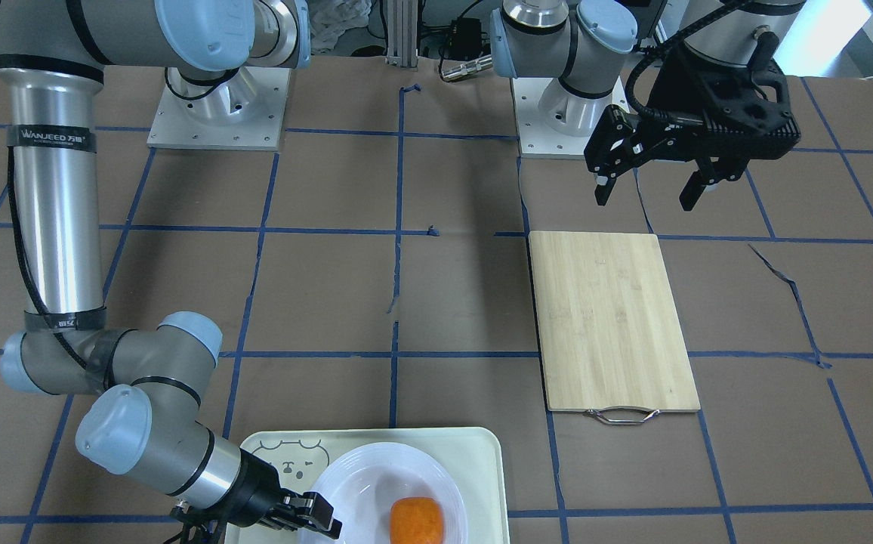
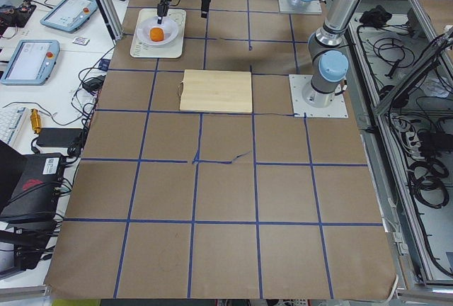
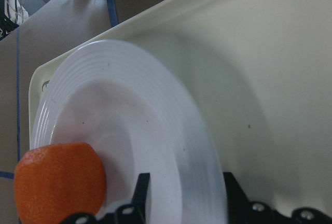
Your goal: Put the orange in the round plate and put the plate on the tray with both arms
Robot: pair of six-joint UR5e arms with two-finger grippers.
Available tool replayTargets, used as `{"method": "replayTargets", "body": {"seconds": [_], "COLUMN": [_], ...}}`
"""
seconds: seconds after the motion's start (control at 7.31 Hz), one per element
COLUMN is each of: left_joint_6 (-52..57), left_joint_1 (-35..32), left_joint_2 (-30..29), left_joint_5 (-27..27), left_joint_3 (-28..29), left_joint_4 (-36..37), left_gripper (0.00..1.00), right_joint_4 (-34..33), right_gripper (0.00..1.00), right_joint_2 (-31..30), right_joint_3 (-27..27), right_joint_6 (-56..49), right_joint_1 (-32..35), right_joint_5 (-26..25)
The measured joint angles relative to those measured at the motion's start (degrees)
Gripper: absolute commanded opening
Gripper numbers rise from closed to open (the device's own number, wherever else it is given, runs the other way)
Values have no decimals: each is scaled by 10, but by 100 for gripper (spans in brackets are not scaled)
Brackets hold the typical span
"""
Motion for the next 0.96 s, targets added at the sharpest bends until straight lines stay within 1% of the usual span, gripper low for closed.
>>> {"method": "replayTargets", "body": {"seconds": [0.14,0.55,0.68,0.82,0.96], "left_joint_6": [0,-2,-6,-9,-13], "left_joint_1": [0,-1,-1,-1,-2], "left_joint_2": [0,0,-3,-8,-11], "left_joint_5": [0,2,4,6,6], "left_joint_3": [0,1,5,13,23], "left_joint_4": [0,0,-2,-10,-25], "left_gripper": [100,100,100,100,100], "right_joint_4": [34,223,270,313,357], "right_gripper": [100,100,100,100,100], "right_joint_2": [-26,-153,-192,-235,-288], "right_joint_3": [1,7,19,44,80], "right_joint_6": [-1,-7,-9,-9,-9], "right_joint_1": [0,2,9,18,23], "right_joint_5": [-24,-123,-169,-217,-256]}}
